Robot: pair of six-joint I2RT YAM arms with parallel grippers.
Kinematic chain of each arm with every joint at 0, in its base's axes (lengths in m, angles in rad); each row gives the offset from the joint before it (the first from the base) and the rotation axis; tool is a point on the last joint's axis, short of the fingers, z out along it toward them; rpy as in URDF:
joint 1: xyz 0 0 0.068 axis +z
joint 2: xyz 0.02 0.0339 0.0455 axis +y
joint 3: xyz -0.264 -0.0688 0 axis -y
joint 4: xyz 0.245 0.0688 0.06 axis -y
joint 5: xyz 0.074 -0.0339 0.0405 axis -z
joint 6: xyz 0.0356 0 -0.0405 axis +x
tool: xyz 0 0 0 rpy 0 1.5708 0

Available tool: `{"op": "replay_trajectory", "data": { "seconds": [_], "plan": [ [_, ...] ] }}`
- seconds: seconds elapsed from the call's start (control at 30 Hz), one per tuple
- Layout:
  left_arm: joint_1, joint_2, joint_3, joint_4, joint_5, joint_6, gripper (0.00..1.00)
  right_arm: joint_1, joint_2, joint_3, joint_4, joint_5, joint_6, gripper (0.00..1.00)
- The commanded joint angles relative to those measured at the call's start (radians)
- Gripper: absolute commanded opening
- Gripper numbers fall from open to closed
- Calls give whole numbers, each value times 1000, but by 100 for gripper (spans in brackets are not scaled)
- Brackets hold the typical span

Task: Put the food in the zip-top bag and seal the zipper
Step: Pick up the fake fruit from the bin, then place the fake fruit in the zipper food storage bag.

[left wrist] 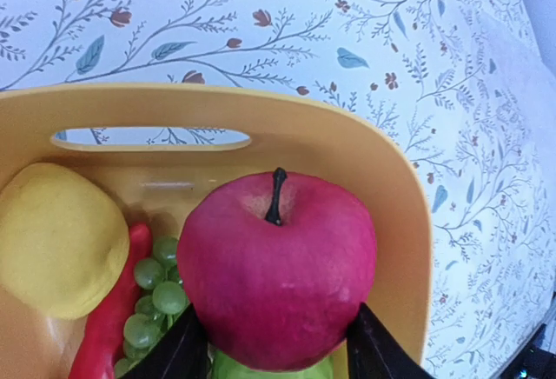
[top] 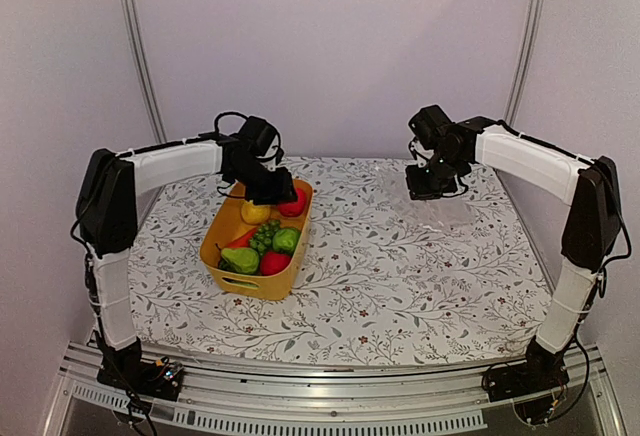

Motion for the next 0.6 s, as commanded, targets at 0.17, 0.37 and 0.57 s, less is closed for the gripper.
{"op": "replay_trajectory", "data": {
  "seconds": [0.17,0.37,0.57],
  "plan": [
    [-6,-280,-142,41,45,17,45,21,-27,44,-29,-4,13,0],
    [-77,-367,-187,267,184,3,44,57,11,90,-31,-21,23,0],
    [-173,-319,-164,441,269,-35,42,90,62,185,-47,-70,45,0]
  ]
}}
